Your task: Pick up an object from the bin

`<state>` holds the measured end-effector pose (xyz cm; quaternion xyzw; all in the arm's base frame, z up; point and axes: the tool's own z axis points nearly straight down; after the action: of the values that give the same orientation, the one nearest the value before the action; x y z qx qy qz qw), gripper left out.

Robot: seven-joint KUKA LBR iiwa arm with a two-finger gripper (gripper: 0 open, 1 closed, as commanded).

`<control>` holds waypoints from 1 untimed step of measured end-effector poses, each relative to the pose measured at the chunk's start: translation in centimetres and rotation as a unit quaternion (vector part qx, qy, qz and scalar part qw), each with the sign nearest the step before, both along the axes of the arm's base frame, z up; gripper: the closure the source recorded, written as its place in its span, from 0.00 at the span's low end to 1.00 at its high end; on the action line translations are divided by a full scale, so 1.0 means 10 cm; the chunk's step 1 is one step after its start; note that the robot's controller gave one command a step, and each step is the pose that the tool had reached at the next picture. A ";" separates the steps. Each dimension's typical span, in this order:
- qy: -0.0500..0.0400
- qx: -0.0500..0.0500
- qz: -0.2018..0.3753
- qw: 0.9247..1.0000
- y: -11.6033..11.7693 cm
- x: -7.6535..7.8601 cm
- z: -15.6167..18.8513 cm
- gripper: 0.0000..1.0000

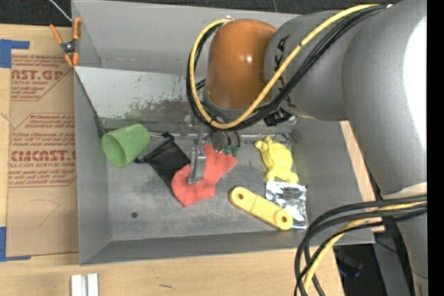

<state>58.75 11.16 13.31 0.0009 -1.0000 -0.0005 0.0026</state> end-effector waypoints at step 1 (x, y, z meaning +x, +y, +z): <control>-0.003 0.000 -0.001 1.000 -0.01 0.02 0.05 0.00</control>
Offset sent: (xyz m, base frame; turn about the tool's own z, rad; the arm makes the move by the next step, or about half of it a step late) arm -0.0044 0.0171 -0.0631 0.2482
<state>58.91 11.09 13.81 -0.0001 -1.0000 -0.0008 -0.0007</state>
